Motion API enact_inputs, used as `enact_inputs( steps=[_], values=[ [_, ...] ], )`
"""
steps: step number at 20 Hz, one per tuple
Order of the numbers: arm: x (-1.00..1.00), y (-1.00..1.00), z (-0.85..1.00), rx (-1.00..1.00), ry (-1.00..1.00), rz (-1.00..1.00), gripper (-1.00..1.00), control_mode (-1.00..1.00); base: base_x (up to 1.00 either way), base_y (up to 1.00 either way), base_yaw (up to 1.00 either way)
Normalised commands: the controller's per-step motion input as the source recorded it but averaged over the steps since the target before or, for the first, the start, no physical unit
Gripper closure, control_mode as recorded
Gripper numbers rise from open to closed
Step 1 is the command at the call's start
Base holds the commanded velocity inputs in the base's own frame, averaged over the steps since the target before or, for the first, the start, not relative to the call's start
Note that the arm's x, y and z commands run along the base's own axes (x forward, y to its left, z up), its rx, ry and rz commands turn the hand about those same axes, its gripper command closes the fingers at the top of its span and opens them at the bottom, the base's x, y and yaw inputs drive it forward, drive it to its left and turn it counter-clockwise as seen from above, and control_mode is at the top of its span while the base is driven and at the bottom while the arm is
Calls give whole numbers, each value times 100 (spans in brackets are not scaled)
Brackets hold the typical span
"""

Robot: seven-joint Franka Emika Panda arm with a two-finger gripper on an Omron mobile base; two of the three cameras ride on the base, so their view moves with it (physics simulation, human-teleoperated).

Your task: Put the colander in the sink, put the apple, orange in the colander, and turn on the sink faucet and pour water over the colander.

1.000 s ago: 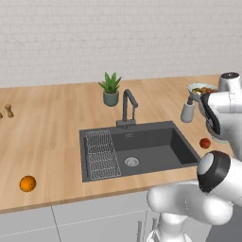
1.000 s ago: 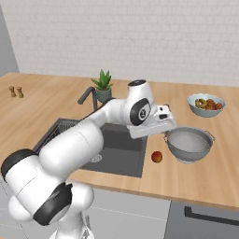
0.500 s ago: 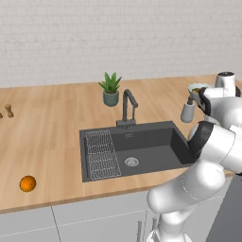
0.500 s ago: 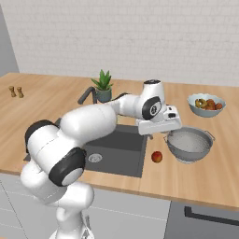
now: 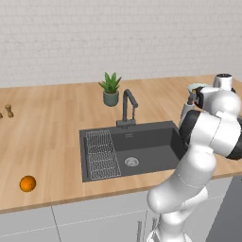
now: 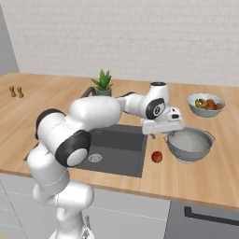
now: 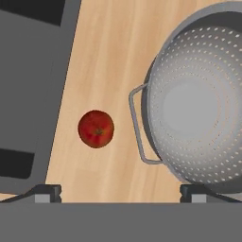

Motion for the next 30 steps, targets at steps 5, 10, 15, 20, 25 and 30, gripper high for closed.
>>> enact_inputs(
  steps=[5,10,15,20,25,30],
  values=[
    [13,-10,-21,0,0,0,-100,-100,0,0,0],
    [23,-9,-23,1,0,0,-100,-100,0,0,0],
    [23,-4,-19,0,0,0,-100,-100,0,0,0],
    [21,-9,-18,0,0,0,-100,-100,0,0,0],
    [24,-13,-12,0,0,3,-100,-100,0,0,0],
    [16,-6,-16,0,0,2,-100,-100,0,0,0]
  ],
)
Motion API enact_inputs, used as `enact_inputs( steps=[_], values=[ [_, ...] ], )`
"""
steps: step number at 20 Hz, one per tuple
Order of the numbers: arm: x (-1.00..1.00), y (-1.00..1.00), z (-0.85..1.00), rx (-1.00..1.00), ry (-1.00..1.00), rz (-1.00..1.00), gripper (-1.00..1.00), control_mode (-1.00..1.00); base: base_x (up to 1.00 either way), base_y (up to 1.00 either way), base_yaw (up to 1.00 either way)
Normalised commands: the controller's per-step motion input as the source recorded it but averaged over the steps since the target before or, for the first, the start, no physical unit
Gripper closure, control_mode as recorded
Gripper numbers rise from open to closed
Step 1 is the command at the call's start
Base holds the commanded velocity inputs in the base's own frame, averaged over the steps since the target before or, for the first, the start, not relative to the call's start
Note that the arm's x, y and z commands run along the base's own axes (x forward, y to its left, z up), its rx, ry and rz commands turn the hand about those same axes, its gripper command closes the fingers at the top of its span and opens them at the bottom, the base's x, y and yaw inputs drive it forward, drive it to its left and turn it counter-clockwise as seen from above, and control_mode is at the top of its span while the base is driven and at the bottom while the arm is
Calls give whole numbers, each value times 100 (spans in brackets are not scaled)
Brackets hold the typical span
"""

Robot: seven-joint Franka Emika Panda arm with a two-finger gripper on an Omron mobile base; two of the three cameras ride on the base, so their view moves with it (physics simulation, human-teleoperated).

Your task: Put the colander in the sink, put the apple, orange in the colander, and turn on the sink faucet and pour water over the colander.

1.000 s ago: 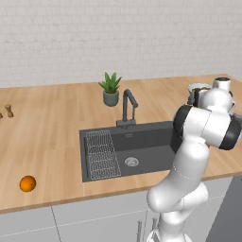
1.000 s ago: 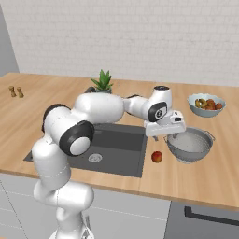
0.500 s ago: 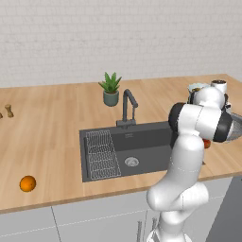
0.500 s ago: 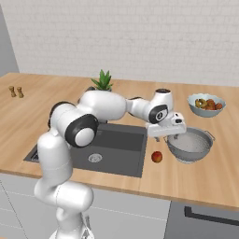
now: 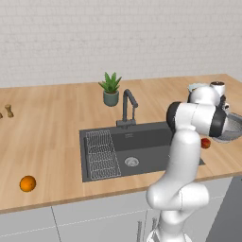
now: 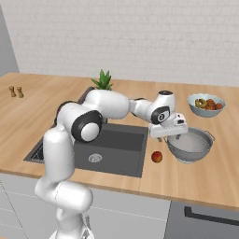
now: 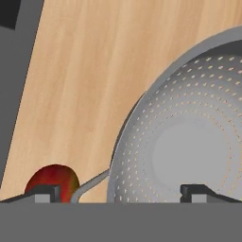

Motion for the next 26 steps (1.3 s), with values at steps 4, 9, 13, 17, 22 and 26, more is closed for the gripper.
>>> enact_inputs(
  steps=[4,9,13,17,22,26],
  values=[
    [3,-4,-25,0,0,0,-100,-100,0,0,0],
    [0,-5,-34,0,0,0,-100,-100,0,0,0],
    [3,0,-41,0,0,0,100,-100,0,0,0],
    [0,3,-25,0,0,6,100,-100,0,0,0],
    [-3,14,-2,0,-6,34,100,-100,0,0,0],
    [-6,22,64,-8,-10,52,100,-100,0,0,0]
  ],
)
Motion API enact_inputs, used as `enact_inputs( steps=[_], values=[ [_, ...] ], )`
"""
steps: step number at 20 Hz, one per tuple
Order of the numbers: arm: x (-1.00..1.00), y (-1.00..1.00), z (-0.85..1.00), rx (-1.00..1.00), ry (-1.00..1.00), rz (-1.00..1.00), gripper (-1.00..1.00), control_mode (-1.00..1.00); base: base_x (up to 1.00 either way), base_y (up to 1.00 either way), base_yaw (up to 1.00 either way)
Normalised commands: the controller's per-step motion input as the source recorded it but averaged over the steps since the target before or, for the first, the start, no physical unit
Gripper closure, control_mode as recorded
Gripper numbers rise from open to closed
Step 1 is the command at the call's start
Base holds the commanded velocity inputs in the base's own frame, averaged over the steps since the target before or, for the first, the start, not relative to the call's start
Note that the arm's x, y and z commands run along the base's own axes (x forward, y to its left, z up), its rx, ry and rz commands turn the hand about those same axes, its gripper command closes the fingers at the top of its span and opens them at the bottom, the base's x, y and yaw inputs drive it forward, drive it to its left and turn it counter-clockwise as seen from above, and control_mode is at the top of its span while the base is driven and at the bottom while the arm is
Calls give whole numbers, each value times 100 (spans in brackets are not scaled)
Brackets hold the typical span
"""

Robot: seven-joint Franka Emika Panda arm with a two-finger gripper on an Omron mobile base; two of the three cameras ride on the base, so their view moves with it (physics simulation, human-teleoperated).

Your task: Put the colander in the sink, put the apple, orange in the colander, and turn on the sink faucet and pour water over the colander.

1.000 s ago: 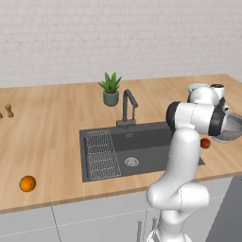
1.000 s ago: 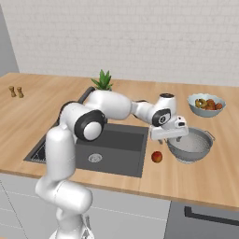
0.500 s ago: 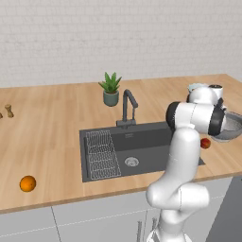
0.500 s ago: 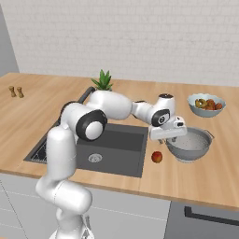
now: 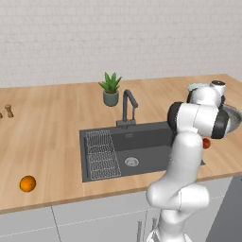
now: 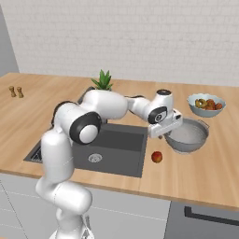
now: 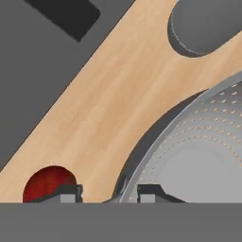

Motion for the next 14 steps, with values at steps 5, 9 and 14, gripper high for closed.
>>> enact_inputs(
  steps=[5,9,14],
  values=[
    [-16,52,68,-19,1,60,100,-100,0,0,0],
    [-36,84,32,-11,11,58,100,-100,0,0,0],
    [-23,79,27,0,17,67,100,-100,0,0,0]
  ],
)
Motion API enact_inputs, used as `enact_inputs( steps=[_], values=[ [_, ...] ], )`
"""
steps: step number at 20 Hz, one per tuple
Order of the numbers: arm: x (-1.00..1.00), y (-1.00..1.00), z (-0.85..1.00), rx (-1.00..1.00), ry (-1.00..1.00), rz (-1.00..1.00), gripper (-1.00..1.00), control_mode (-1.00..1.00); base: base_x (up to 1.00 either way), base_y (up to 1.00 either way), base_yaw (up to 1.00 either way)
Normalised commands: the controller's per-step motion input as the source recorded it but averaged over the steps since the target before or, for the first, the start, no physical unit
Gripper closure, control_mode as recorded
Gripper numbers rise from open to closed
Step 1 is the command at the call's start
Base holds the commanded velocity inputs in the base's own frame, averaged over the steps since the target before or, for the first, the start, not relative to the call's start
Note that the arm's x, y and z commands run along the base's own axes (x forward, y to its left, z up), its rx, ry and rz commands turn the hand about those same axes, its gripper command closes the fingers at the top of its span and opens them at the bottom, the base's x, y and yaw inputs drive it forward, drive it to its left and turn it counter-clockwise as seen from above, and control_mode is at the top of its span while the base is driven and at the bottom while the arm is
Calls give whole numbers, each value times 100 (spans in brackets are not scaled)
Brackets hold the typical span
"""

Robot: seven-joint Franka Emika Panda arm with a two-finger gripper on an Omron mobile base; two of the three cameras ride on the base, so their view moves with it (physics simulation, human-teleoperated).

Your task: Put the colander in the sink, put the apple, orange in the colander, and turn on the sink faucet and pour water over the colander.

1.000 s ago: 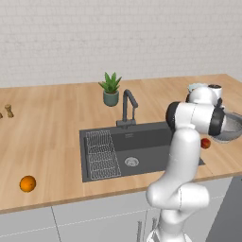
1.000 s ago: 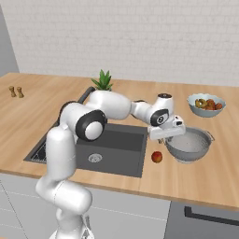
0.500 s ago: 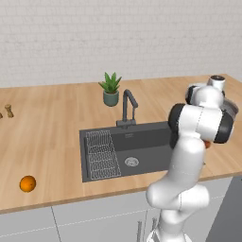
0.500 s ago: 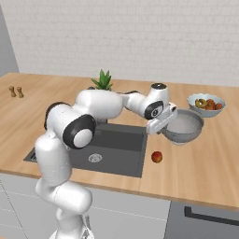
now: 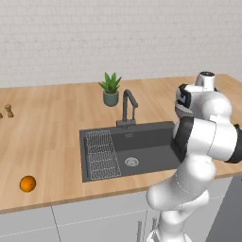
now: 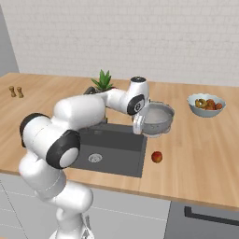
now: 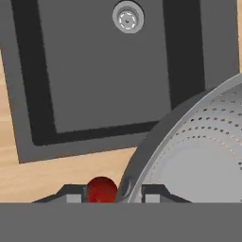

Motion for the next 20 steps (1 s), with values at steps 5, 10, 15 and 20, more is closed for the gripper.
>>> enact_inputs(
  steps=[5,10,15,20],
  values=[
    [-29,76,10,0,2,75,100,-100,0,0,0],
    [-44,26,-4,17,0,74,100,-100,0,0,0],
    [-28,6,-29,26,0,60,100,-100,0,0,0],
    [15,8,-20,16,10,54,100,-100,0,0,0]
  ],
)
